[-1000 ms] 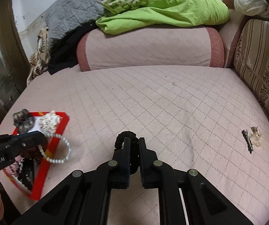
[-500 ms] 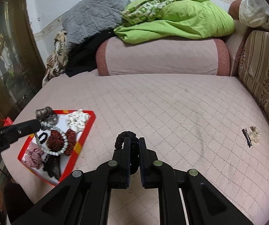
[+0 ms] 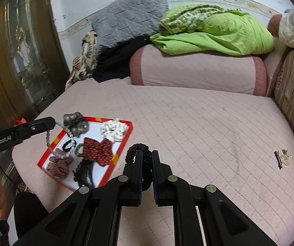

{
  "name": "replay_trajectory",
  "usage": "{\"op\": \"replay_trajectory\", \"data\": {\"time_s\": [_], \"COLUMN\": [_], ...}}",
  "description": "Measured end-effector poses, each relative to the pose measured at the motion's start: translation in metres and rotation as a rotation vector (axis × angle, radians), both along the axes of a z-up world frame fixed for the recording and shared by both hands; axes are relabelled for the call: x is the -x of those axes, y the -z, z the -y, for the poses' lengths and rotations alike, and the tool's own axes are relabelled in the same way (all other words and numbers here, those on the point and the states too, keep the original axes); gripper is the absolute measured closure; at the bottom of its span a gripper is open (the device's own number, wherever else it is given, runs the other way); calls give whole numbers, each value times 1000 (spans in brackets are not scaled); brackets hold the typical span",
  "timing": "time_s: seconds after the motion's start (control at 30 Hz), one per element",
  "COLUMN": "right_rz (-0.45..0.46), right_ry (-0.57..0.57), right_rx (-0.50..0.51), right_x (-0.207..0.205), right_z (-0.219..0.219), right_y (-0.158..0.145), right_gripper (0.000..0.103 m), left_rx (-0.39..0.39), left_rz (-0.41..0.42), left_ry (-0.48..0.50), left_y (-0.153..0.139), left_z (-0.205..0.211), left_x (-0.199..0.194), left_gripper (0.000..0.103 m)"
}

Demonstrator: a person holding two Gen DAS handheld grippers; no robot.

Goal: Organize jewelry
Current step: 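Carry green bracelet with left tool while right tool carries black beaded bracelet into the tray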

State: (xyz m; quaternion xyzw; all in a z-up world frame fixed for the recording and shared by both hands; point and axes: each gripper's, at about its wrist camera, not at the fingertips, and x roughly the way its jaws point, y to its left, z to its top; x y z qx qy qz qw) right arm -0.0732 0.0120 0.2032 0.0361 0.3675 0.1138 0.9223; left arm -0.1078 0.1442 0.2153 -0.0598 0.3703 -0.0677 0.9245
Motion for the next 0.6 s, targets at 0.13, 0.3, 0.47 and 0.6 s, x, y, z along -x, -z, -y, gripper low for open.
{"op": "replay_trajectory", "data": {"time_s": [0.13, 0.3, 0.47, 0.6], "right_rz": [0, -19, -30, -37], "right_ry": [-29, -33, -30, -31], "right_rx": [2, 19, 36, 47], "right_x": [-1, -6, -11, -11], "right_z": [-15, -36, -56, -68], "right_y": [-4, -5, -5, -6], "right_gripper": [94, 94, 94, 94], "left_rx": [-31, -66, -74, -69], "left_rz": [19, 36, 39, 30], "left_ry": [-20, -55, -90, -117], "left_y": [-2, -1, 2, 8], "left_z": [-3, -11, -25, -40], "left_x": [5, 8, 8, 7], "left_gripper": [98, 98, 98, 98]}}
